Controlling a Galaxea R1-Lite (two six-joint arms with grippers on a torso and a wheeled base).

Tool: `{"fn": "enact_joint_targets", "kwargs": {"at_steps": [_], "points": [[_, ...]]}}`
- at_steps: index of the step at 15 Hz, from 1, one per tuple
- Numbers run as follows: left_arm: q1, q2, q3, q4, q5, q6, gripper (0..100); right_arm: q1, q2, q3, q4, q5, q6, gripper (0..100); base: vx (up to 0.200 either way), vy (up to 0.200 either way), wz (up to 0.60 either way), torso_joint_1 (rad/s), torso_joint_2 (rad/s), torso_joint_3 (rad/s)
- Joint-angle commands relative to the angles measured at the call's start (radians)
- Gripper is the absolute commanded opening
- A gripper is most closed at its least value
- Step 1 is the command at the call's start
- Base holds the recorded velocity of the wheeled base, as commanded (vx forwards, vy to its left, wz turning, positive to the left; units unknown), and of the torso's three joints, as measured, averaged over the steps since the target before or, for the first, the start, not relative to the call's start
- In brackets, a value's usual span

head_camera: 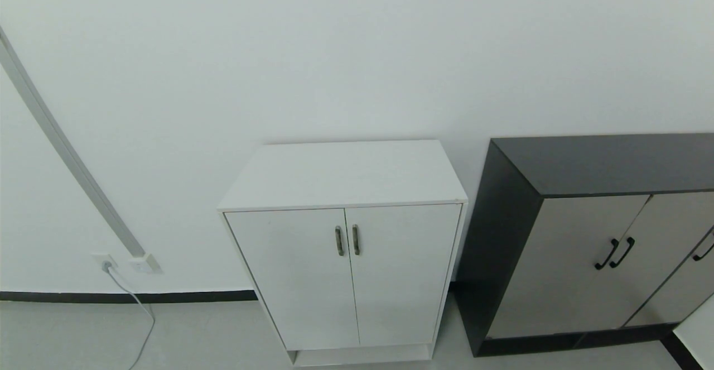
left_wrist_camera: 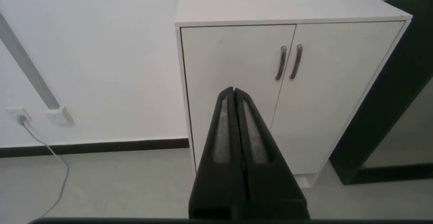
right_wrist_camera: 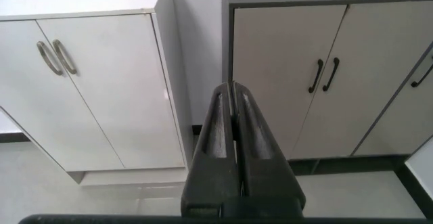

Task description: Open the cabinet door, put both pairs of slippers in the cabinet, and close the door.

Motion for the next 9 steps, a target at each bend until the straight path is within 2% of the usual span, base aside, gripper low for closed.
{"fn": "enact_joint_targets", "kwargs": {"at_steps": [1,9], "points": [[-0.001,0.001,0.000,0.000,0.001,0.001,0,0.000,0.002,0.000,0.002,-0.001,0.001,0,0.000,0.000,0.00,0.000,0.00,0.000],[-0.001,0.001,0.000,0.000,-0.001,0.001,0,0.000,0.002,0.000,0.002,-0.002,0.001,0,0.000,0.000,0.00,0.000,0.00,0.000]]}}
